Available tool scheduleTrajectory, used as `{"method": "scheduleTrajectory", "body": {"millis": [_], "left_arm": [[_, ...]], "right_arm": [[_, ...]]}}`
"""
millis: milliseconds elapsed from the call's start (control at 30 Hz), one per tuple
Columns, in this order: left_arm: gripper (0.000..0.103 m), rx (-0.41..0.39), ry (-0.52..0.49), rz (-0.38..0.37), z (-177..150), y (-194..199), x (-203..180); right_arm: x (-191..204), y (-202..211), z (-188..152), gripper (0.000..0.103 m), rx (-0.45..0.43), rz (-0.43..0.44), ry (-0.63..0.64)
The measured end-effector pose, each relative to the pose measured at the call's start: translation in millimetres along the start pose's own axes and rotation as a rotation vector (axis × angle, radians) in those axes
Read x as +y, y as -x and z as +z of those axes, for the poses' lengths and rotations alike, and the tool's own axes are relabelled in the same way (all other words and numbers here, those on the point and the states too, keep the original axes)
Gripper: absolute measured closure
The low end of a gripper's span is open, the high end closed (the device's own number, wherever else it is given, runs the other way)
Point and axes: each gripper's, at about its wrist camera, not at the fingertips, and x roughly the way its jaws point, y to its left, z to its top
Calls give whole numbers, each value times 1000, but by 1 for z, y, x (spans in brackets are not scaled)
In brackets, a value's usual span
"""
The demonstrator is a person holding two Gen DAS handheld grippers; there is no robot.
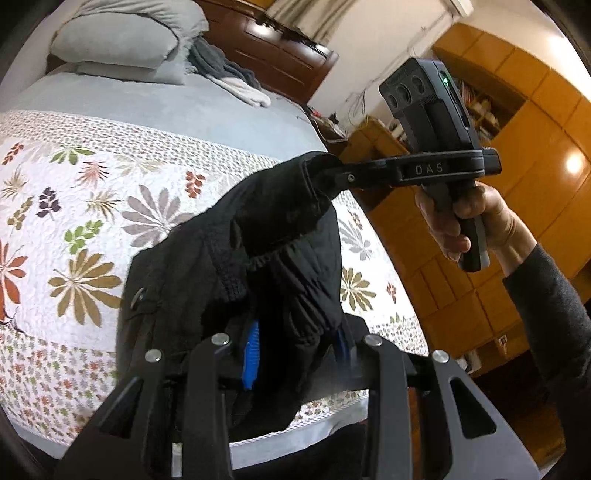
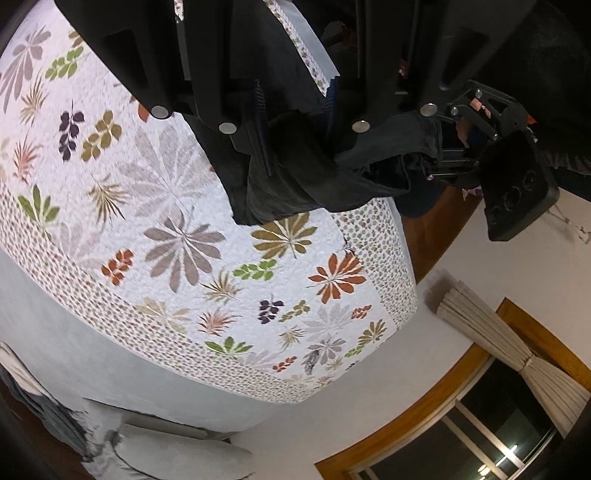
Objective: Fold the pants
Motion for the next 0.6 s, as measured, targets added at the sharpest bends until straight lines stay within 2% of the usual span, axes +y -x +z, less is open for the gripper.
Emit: {"method": "scheduleTrajectory", "body": {"millis": [333, 600], "left_arm": [[72, 101, -114, 58, -26, -77, -46], [72, 193, -131, 80, -55, -133, -64]], "right_arm": [[-64, 5, -72, 78, -33, -5, -74], [-107, -1, -125, 78, -35, 22, -139]]}}
